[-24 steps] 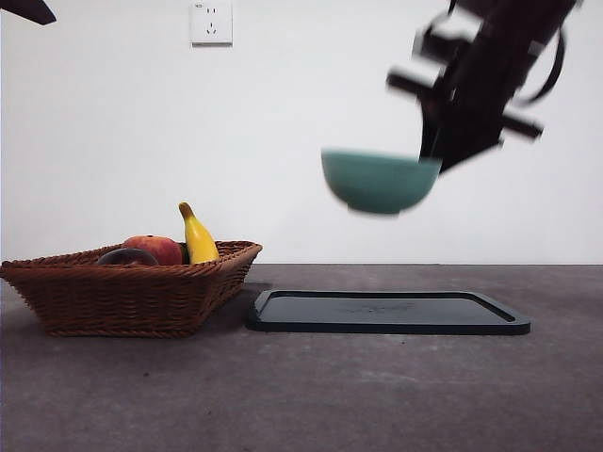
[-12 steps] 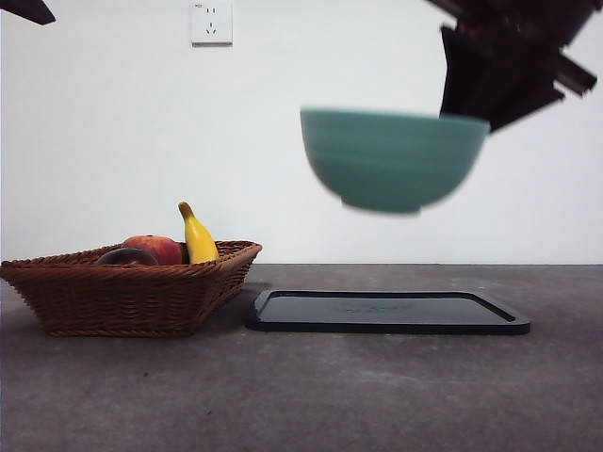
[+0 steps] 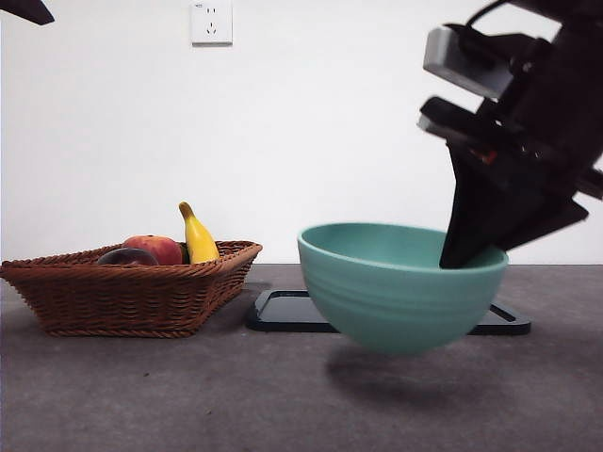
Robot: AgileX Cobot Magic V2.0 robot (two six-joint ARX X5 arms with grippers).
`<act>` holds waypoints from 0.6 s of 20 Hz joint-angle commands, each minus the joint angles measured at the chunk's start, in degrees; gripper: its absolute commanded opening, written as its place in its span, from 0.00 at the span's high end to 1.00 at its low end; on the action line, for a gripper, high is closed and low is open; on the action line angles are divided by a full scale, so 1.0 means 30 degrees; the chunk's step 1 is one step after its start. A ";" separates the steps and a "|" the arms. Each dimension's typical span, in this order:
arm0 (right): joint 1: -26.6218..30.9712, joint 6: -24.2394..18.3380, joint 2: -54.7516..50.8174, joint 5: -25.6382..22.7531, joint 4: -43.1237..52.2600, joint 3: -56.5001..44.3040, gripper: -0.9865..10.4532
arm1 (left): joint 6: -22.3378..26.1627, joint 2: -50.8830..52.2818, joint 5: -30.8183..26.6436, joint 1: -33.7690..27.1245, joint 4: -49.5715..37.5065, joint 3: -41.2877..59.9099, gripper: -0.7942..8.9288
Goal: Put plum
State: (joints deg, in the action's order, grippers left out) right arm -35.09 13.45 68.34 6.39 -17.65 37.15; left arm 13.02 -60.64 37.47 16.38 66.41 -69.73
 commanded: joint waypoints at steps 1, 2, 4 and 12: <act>-0.0131 0.0627 0.0189 -0.0022 0.0962 -0.0466 0.91 | 0.0284 -0.0131 0.0087 0.0066 -0.0058 -0.0240 0.53; -0.0131 0.0765 0.0226 -0.0036 0.1056 -0.0619 0.91 | 0.0284 -0.0131 0.0087 0.0066 -0.0066 -0.0240 0.53; -0.0138 0.0816 0.0597 -0.0029 0.1144 -0.0663 0.91 | 0.0284 -0.0131 0.0087 0.0066 -0.0058 -0.0240 0.53; -0.0138 0.0882 0.2455 0.0051 0.2033 -0.0663 0.91 | 0.0284 -0.0131 0.0087 0.0066 -0.0007 -0.0240 0.53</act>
State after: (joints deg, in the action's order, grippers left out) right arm -35.11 15.49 74.87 6.46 -12.10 35.03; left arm 13.02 -60.64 37.47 16.38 66.50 -69.73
